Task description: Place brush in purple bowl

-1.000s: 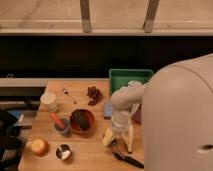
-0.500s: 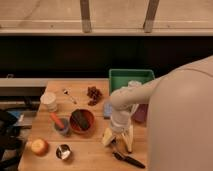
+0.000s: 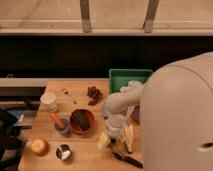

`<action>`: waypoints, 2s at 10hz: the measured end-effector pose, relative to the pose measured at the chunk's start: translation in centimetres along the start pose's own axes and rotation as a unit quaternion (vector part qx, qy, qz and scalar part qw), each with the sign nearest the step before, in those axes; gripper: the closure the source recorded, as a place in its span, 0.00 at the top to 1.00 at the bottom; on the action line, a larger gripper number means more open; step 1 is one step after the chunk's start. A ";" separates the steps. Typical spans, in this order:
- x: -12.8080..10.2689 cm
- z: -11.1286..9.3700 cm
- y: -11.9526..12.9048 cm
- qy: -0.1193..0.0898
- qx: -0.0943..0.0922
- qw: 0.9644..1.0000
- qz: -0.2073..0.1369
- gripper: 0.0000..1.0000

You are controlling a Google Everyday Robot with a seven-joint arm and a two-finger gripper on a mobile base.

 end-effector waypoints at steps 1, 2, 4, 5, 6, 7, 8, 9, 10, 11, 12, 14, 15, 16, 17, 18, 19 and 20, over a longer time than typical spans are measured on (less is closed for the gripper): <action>0.0 0.6 0.0 0.008 -0.003 1.000 0.001 0.80; -0.1 1.1 -0.1 0.015 -0.005 1.000 0.001 0.80; -0.2 2.2 -0.7 0.028 -0.009 1.000 0.008 0.80; -0.3 2.6 -0.9 0.035 -0.006 0.999 0.013 0.80; -0.5 3.1 -1.0 0.042 -0.001 0.999 0.016 0.80; -0.6 3.5 -1.1 0.048 0.003 0.999 0.020 0.80; -0.7 3.7 -1.2 0.051 0.004 0.998 0.028 0.80; -0.7 3.8 -1.4 0.054 0.006 0.998 0.029 0.80; -0.7 3.7 -1.4 0.052 0.007 0.998 0.028 0.78; -0.7 3.6 -1.5 0.052 0.008 0.998 0.027 0.70; -0.7 3.6 -1.6 0.052 0.009 0.998 0.026 0.63; -0.7 3.5 -1.7 0.051 0.009 0.998 0.028 0.41; -0.7 3.4 -1.6 0.051 0.008 0.998 0.028 0.33; -0.9 3.4 -1.6 0.050 0.007 0.998 0.028 0.23; -0.8 3.4 -1.5 0.050 0.009 0.998 0.028 0.12; -1.0 3.2 -1.7 0.040 0.020 0.998 0.034 0.04; -1.1 2.8 -1.9 0.027 0.029 0.998 0.040 0.00; -1.2 2.2 -2.2 0.016 0.034 0.998 0.044 0.00</action>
